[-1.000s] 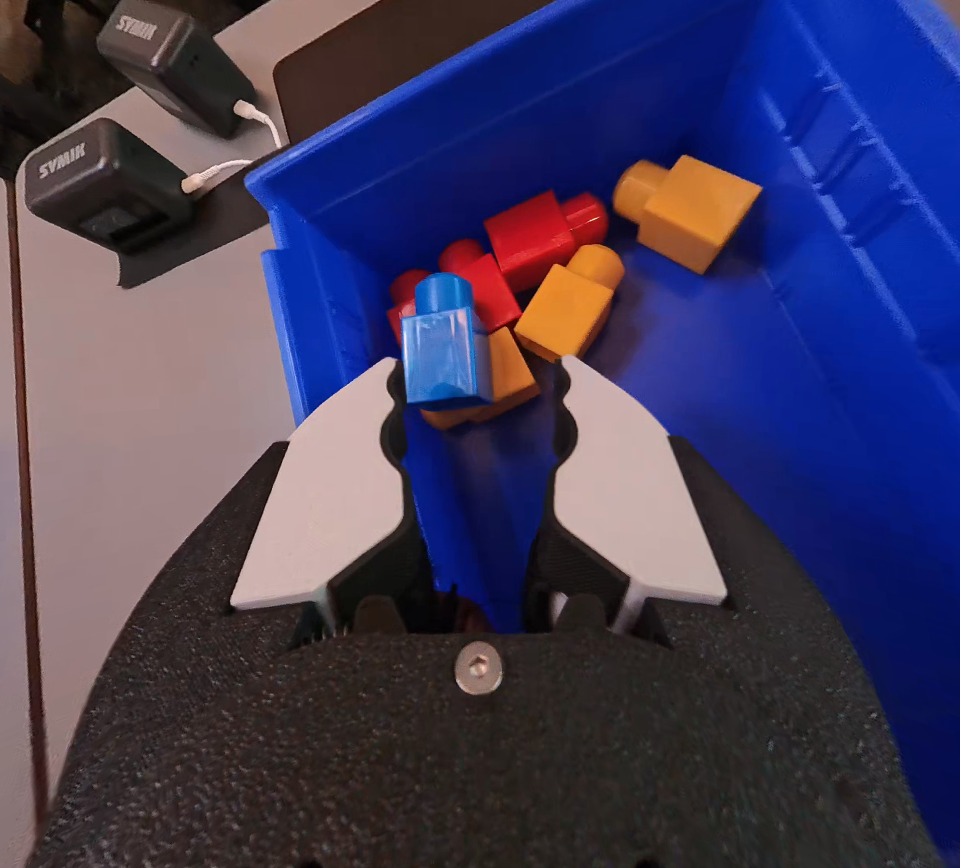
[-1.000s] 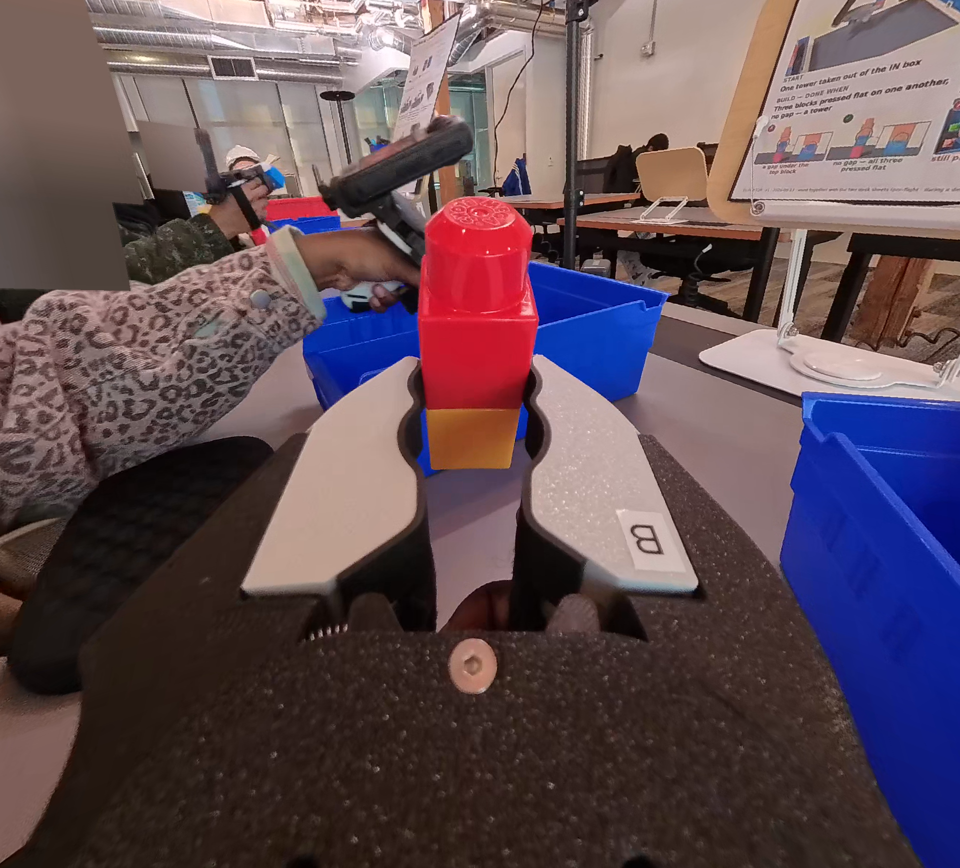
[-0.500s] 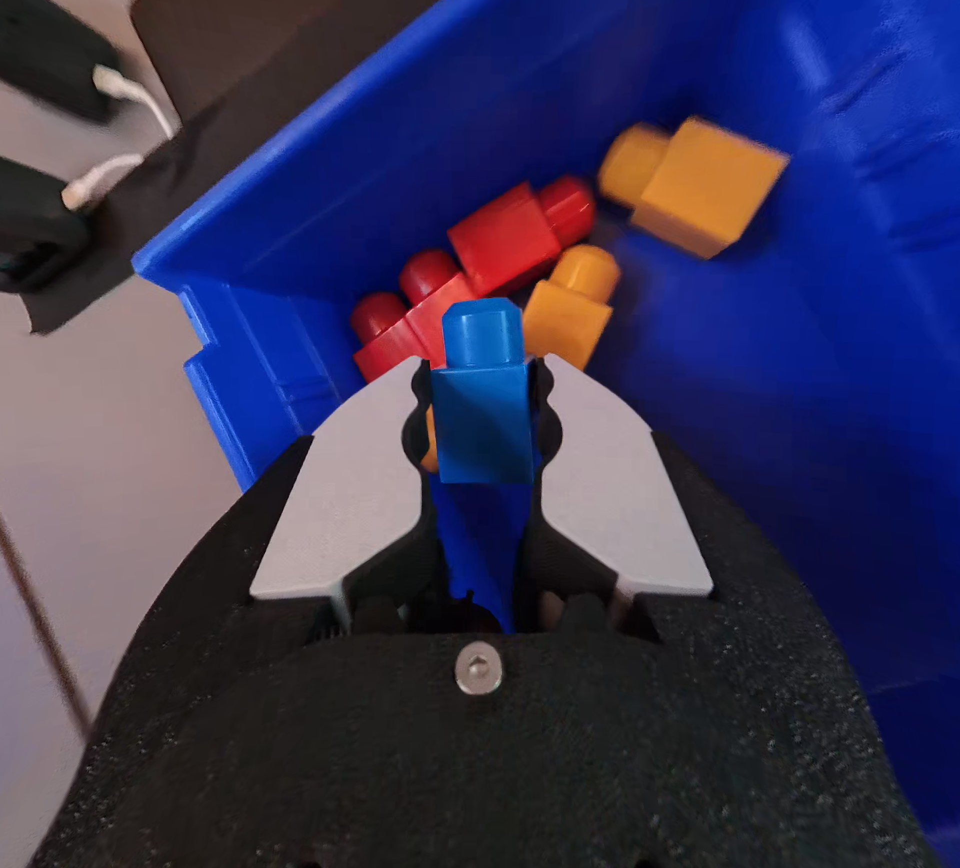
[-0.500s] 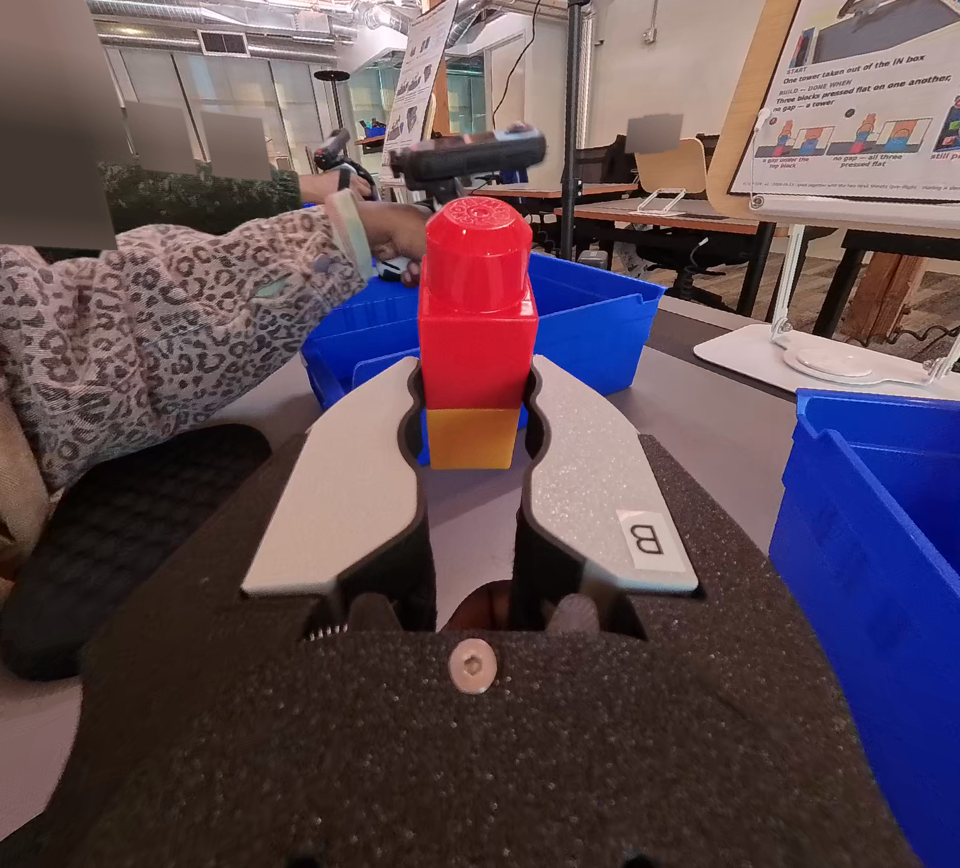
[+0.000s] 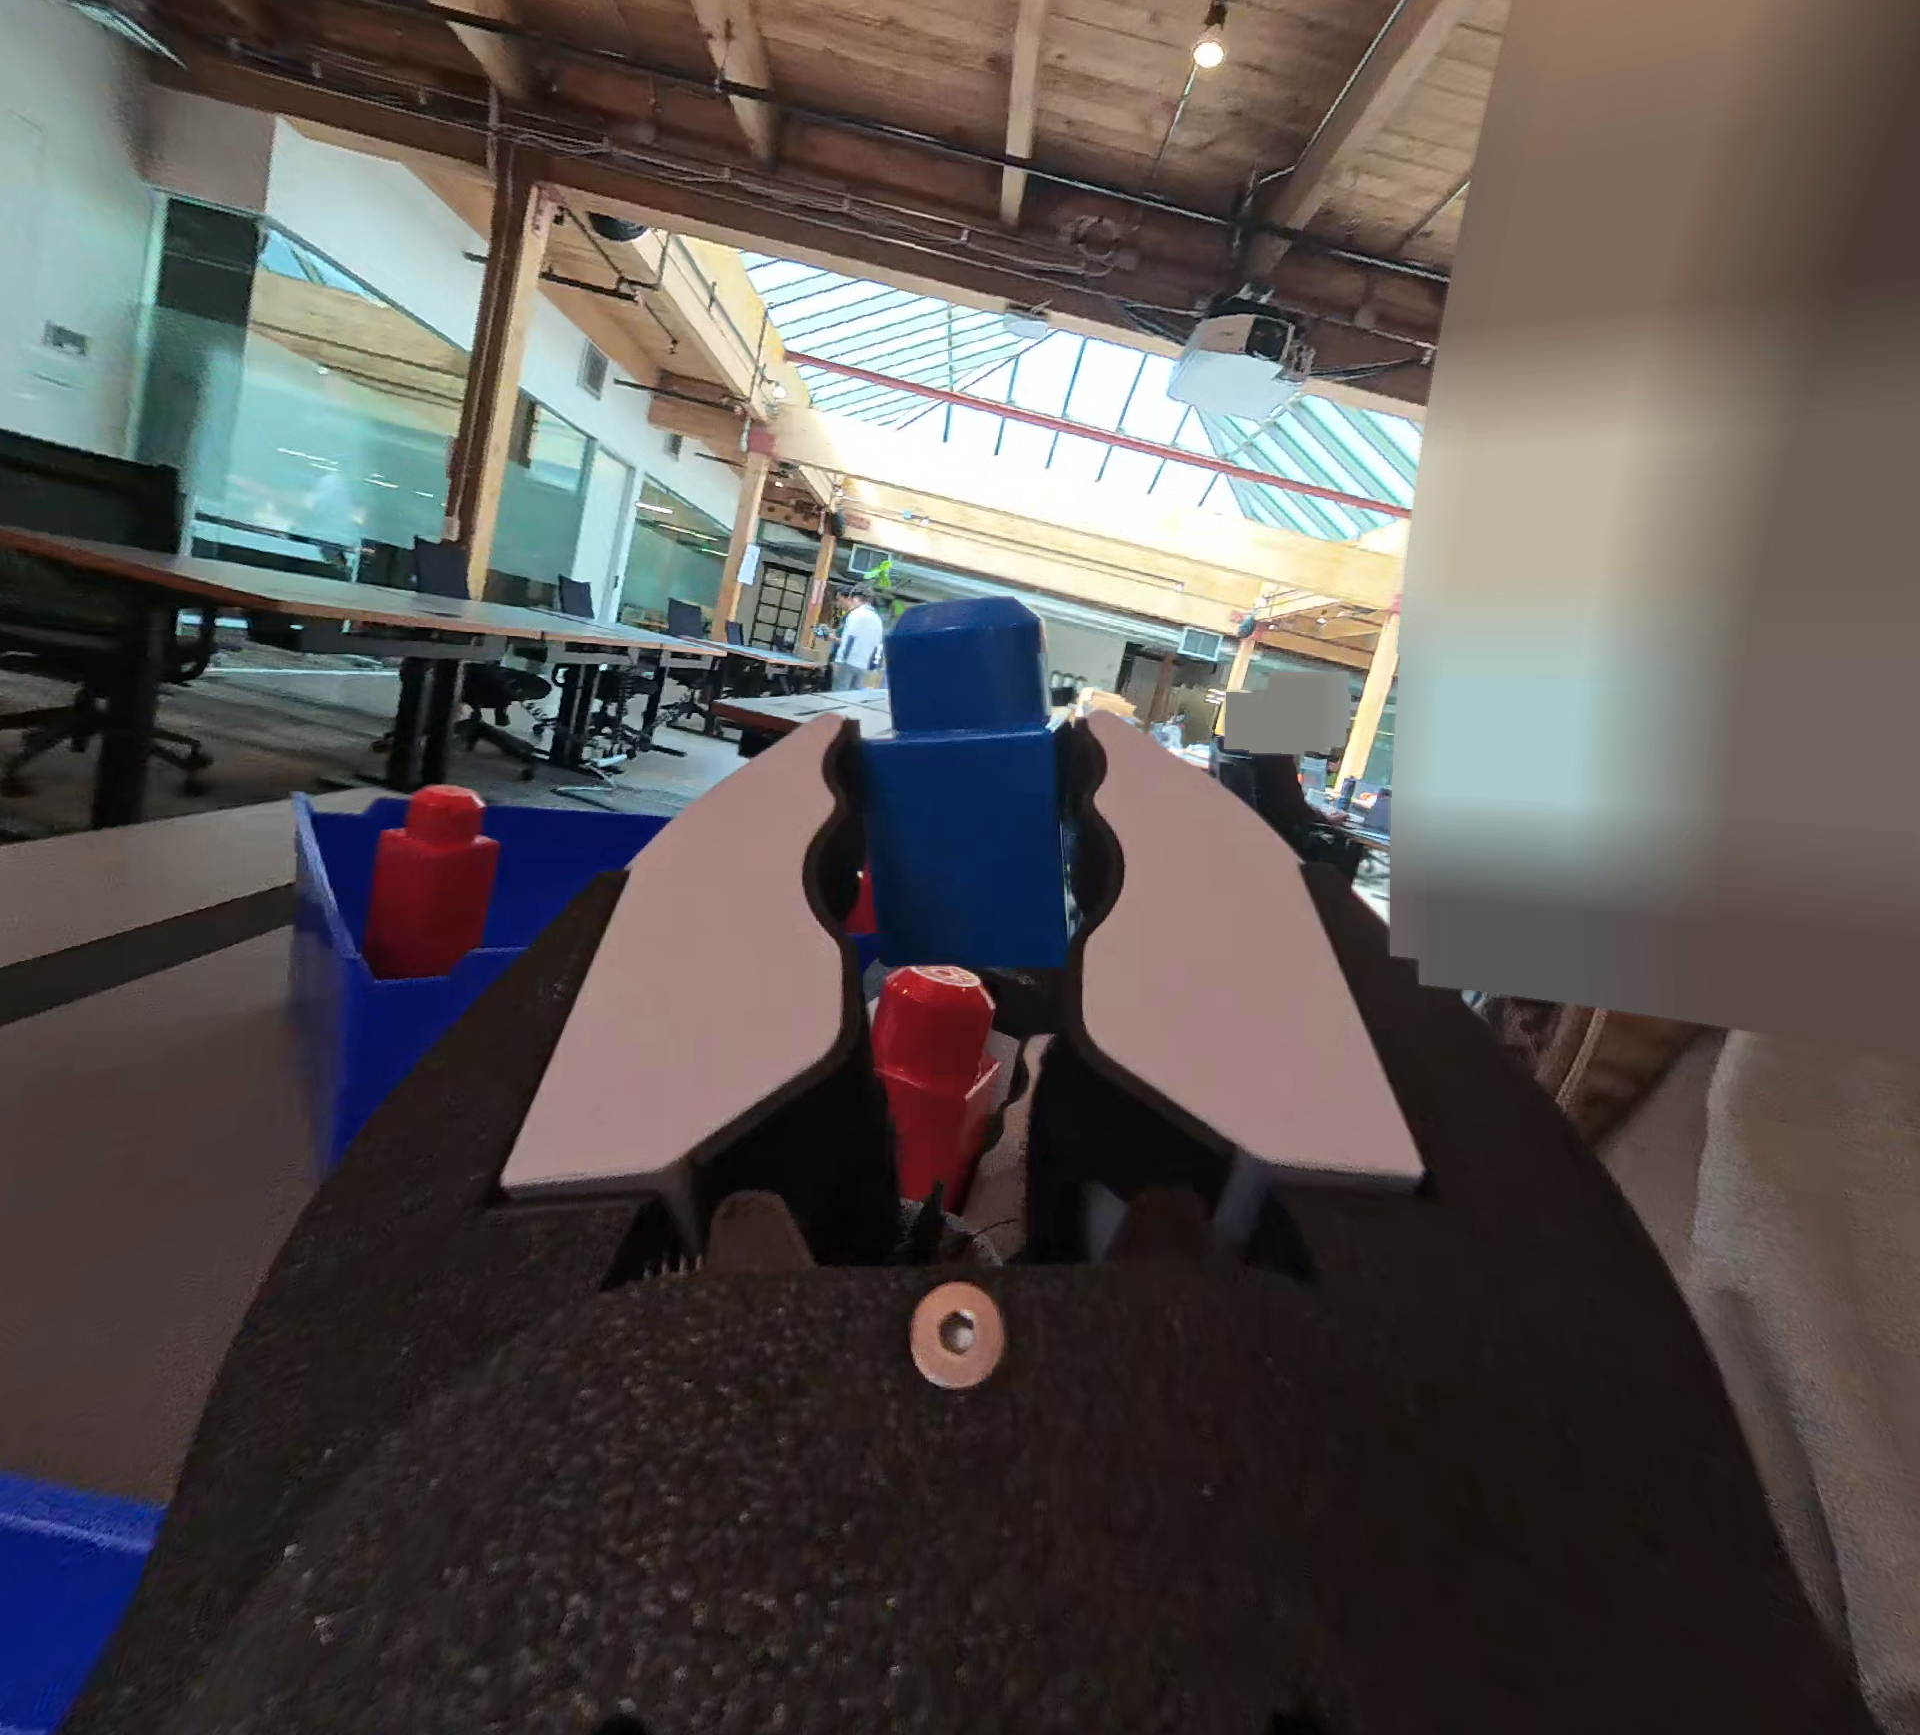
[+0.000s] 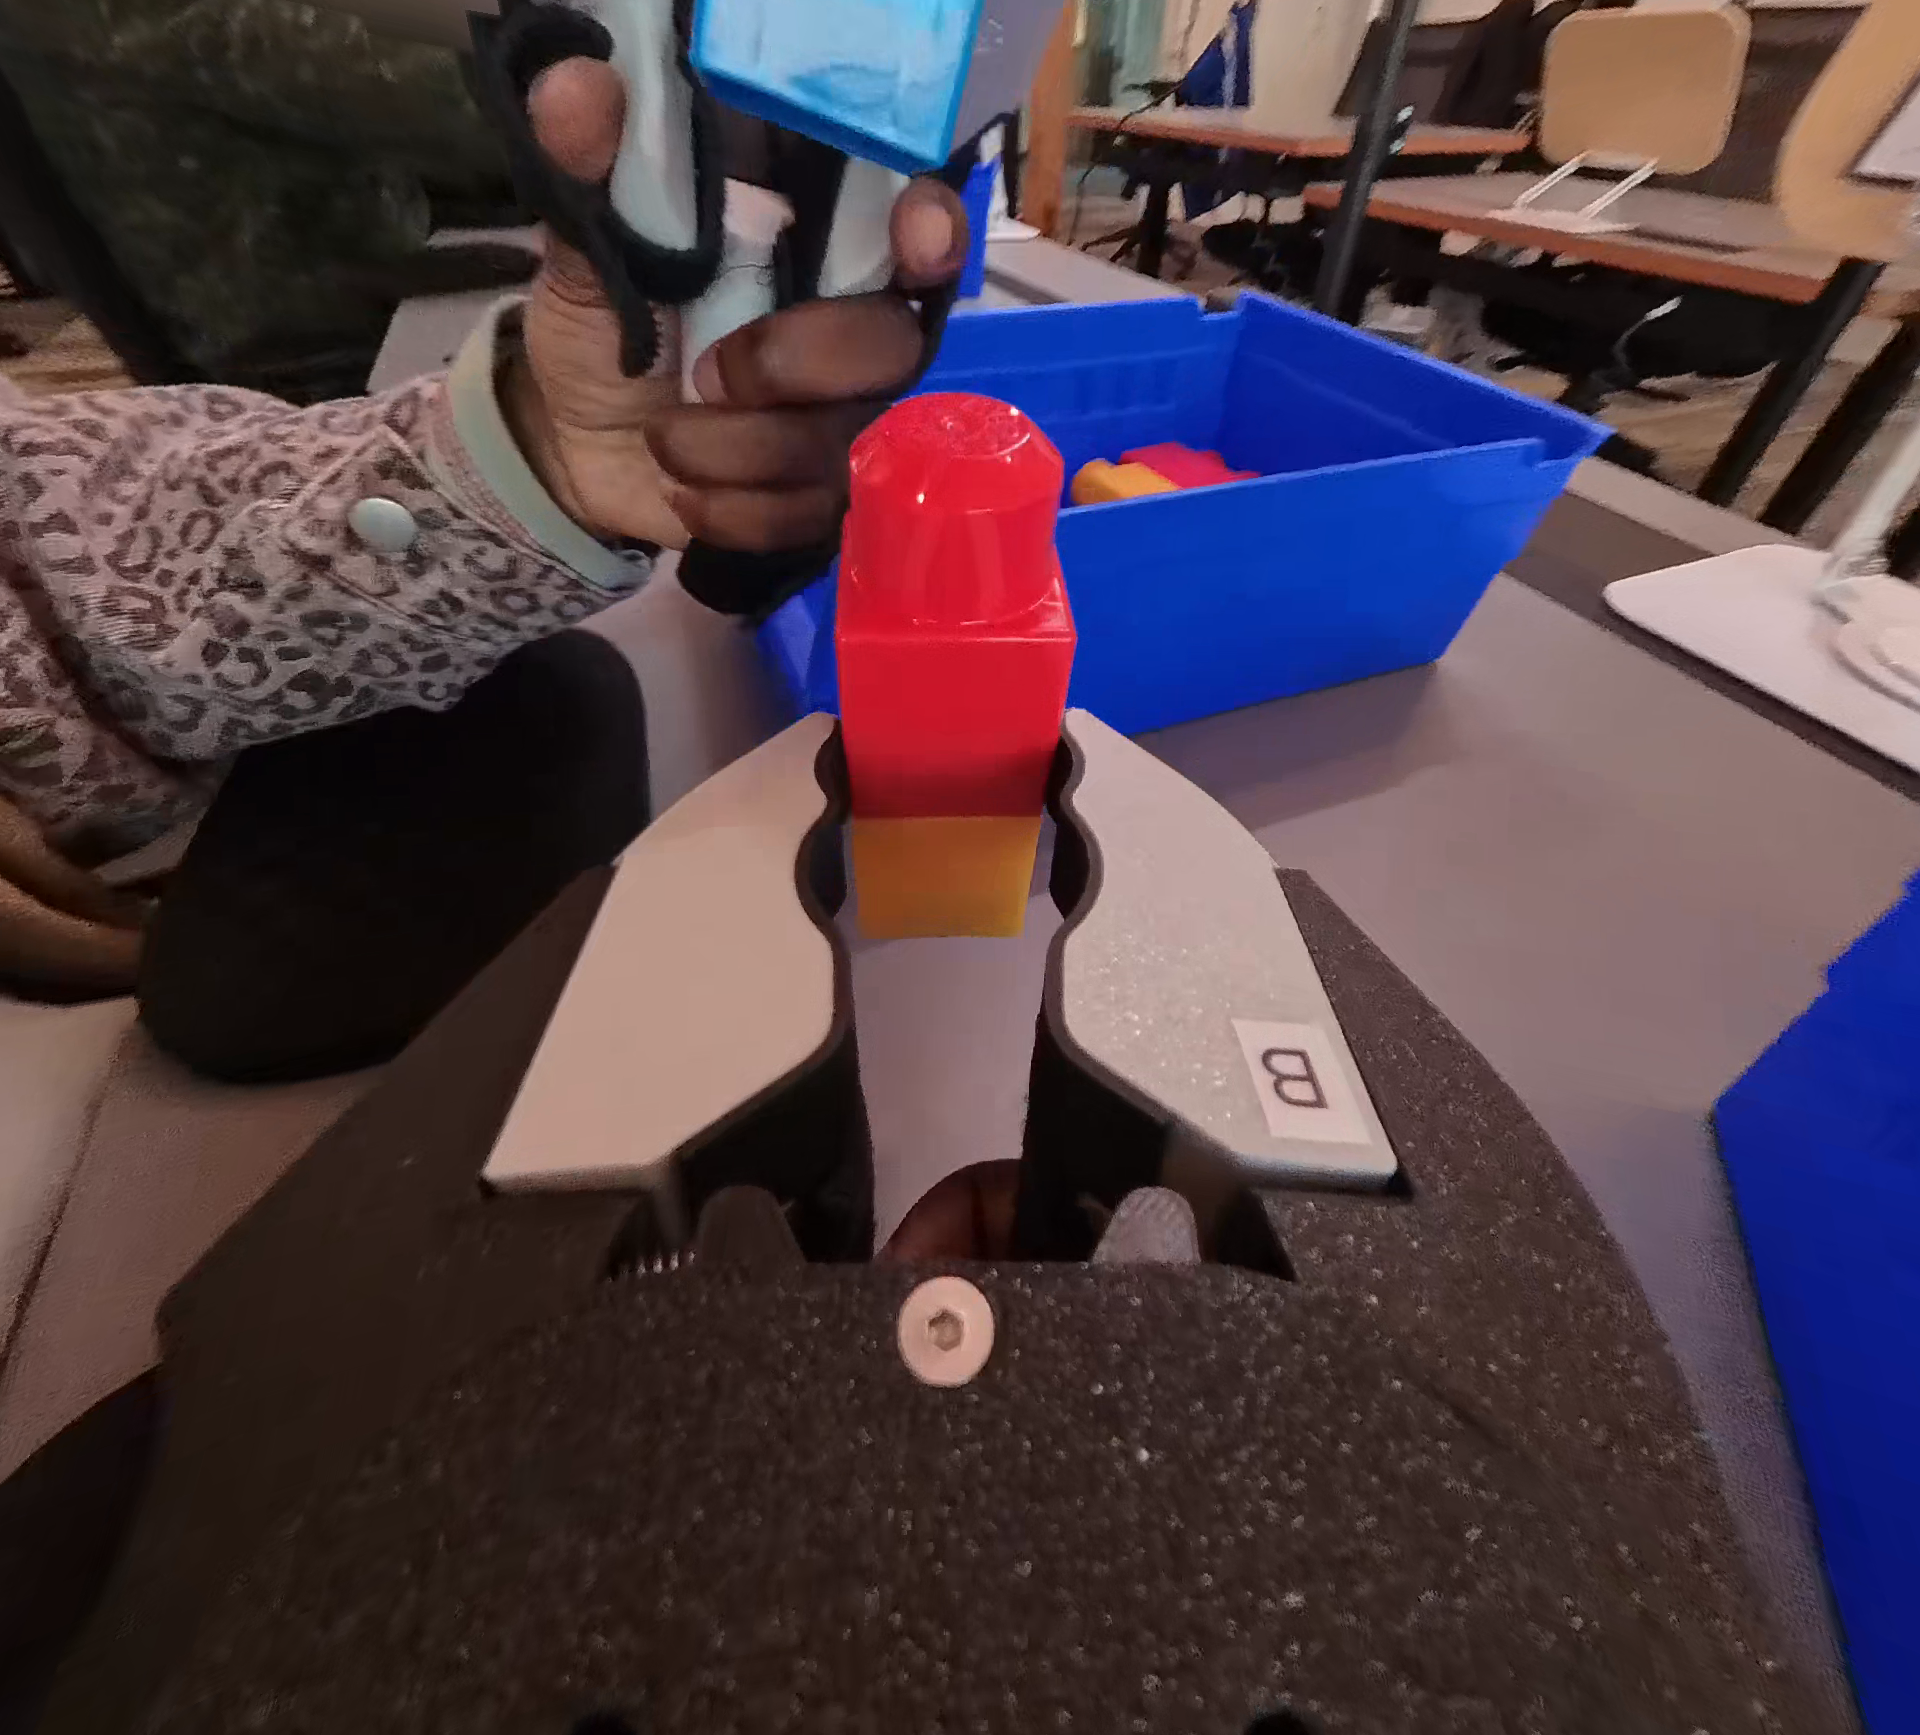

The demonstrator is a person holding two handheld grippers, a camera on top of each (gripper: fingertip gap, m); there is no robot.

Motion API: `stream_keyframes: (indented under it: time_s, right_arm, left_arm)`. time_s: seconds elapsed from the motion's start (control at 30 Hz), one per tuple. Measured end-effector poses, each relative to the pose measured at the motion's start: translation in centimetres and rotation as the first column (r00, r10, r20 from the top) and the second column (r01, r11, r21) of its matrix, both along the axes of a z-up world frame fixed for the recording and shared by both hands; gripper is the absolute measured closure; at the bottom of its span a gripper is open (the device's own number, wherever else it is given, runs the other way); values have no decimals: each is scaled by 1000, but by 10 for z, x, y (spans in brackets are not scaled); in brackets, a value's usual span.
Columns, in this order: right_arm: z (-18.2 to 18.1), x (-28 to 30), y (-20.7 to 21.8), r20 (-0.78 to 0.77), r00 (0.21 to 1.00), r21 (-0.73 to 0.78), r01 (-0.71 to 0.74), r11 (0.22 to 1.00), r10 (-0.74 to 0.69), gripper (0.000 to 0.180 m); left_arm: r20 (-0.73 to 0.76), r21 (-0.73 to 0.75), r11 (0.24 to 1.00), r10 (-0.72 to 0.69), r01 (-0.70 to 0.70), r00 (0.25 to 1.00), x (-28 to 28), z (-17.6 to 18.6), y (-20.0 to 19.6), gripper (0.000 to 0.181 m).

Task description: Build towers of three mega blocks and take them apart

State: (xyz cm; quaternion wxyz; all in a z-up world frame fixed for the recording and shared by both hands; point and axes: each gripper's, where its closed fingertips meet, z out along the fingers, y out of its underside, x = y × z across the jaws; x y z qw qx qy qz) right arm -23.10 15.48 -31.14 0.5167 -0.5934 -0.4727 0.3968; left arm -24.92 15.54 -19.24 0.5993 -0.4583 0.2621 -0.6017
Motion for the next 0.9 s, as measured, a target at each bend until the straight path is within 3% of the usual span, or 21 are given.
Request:
stream_keyframes:
  time_s: [0.13,0.23,0.33,0.6,0.9]
  right_arm:
    - [-6,-7,-15,42,995,-18,-91,996,92,144]
    - [-2,-9,-23,32,991,-15,-130,991,131,144]
    - [1,-10,-24,9,991,-28,-133,991,133,144]
    - [2,-8,-22,3,992,-31,-125,992,125,144]
    - [-5,-12,-34,81,982,62,-177,982,172,144]
  left_arm:
    - [10,-9,998,-59,60,998,5,-7,-5,143]
    - [-89,62,998,-23,28,996,13,-10,-11,143]
    - [-189,134,991,20,5,982,26,-21,-17,143]
    - [-287,140,990,25,16,958,36,-36,-19,144]
    - [-459,161,973,-72,163,886,23,-54,-40,145]
